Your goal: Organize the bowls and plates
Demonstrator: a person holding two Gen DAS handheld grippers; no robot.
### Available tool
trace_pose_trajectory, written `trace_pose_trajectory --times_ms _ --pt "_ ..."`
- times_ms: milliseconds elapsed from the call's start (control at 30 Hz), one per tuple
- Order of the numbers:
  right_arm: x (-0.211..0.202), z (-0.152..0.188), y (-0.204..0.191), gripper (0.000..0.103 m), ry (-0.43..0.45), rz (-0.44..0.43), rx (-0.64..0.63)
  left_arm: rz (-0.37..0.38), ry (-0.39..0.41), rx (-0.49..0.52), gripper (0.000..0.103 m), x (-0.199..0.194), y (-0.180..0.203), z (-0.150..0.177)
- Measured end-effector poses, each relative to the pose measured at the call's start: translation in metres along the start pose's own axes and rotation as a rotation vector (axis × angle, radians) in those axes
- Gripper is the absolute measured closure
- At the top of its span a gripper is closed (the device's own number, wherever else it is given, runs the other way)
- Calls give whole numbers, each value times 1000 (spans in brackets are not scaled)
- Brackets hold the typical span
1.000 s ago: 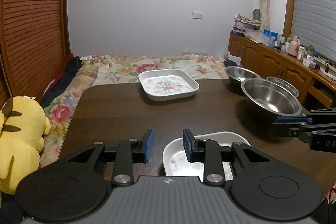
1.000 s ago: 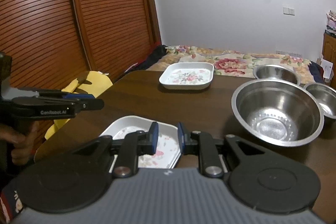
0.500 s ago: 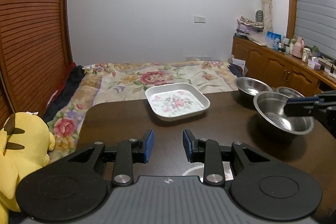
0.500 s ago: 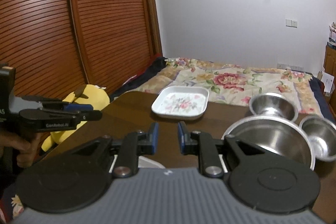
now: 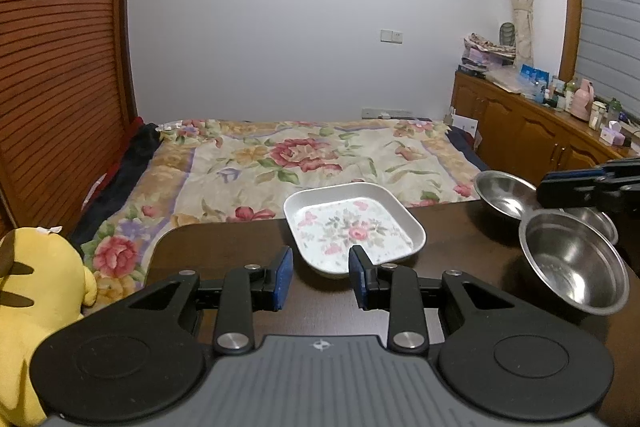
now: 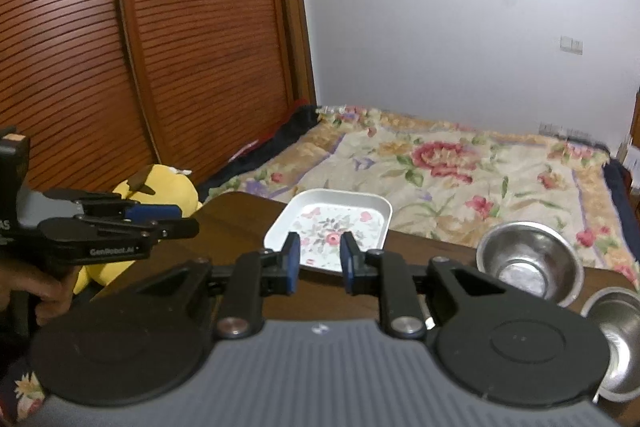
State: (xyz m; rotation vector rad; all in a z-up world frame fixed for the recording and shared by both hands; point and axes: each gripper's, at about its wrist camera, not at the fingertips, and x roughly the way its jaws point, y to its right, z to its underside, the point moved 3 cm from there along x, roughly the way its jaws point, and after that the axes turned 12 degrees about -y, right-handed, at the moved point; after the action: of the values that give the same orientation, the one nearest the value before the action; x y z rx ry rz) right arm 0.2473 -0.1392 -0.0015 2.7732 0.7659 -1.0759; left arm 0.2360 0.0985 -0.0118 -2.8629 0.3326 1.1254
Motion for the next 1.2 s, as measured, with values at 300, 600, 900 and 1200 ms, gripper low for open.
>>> trace_pose_trajectory --times_ms 300,600,900,1200 --pt "49 -14 22 76 -100 -14 44 22 -43 -13 67 43 -7 -16" --pt "88 -26 40 75 -207 -22 61 34 -93 -36 67 85 -18 -25" --pt "120 -29 51 68 -301 -15 69 45 -132 -56 67 115 -25 -28" --pt "139 -29 61 68 -351 -11 83 48 -159 -63 67 129 -27 -23"
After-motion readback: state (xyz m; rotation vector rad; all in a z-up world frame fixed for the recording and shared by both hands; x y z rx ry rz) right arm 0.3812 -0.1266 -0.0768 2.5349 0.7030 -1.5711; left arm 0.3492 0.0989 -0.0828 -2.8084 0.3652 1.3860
